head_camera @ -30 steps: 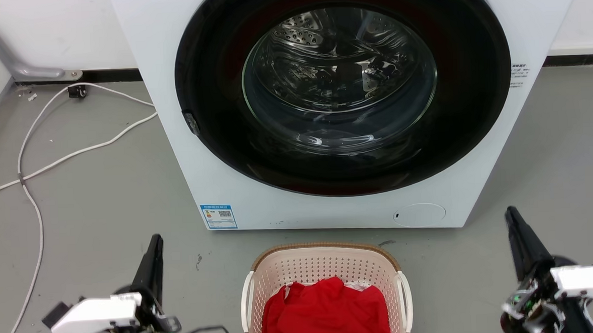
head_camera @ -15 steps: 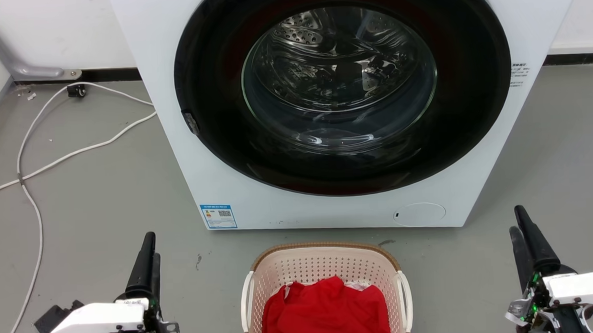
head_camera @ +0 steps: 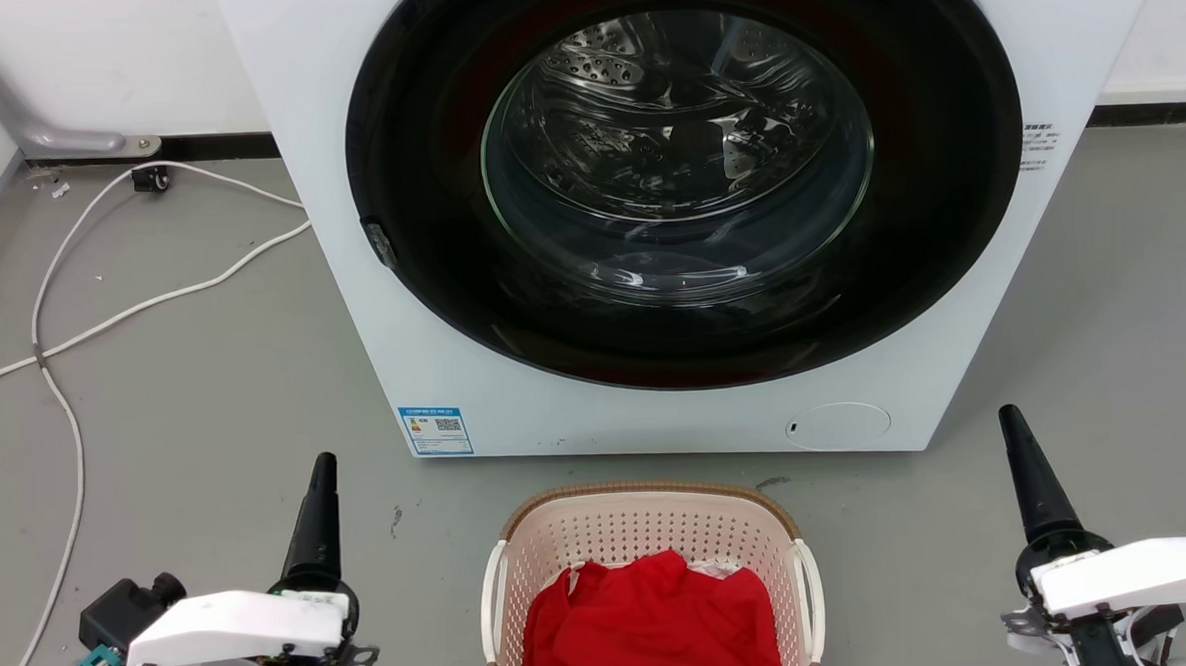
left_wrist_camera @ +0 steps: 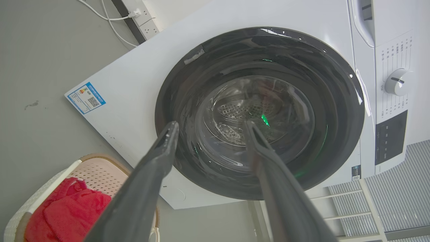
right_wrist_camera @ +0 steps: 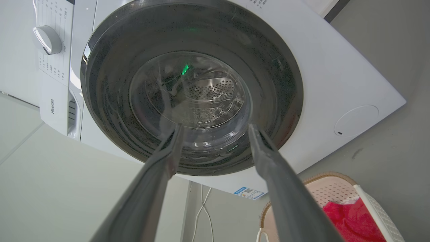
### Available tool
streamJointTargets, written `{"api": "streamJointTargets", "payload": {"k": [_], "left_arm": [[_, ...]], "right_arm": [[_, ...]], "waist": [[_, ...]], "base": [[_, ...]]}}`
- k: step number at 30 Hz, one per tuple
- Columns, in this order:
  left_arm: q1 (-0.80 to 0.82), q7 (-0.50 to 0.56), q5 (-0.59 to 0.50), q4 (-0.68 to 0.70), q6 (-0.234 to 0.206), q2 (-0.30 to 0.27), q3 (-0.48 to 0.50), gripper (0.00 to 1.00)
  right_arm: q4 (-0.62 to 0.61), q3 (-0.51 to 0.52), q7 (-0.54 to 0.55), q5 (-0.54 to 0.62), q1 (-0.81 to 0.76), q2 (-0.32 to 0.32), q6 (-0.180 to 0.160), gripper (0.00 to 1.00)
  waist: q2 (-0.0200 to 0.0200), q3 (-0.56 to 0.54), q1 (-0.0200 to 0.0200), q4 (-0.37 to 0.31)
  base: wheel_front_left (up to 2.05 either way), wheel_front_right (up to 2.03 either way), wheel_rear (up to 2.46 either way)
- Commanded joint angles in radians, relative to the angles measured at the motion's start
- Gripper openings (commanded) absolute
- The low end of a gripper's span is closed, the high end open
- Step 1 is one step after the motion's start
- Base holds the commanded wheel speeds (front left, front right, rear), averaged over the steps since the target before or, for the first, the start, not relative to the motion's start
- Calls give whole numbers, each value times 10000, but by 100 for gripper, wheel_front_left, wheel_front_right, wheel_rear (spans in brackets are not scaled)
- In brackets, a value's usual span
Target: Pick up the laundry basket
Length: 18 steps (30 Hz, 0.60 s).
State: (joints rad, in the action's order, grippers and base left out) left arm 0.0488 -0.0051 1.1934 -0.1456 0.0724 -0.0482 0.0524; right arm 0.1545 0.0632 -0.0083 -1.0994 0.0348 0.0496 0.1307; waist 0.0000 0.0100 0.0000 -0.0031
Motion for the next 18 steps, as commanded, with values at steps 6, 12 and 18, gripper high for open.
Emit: {"api": "streamJointTargets", "payload": {"k": [6, 12, 18], "left_arm": [[-23, -351, -1459, 480, -264, -23, -318, 100], [-77, -532, -2343, 598, -444, -23, -515, 100], [-135, -735, -3222, 740, -629, -24, -661, 100]], "right_arm": [[-544, -243, -327, 1818, -72, 24, 0, 100], [-733, -331, -502, 2818, -163, 23, 0, 100], [-902, -390, -710, 3828, -258, 22, 0, 100]], "waist": [[0, 17, 0, 2], [0, 26, 0, -2], [0, 34, 0, -7]], "base": [[0, 0, 0], [0, 0, 0], [0, 0, 0]]}}
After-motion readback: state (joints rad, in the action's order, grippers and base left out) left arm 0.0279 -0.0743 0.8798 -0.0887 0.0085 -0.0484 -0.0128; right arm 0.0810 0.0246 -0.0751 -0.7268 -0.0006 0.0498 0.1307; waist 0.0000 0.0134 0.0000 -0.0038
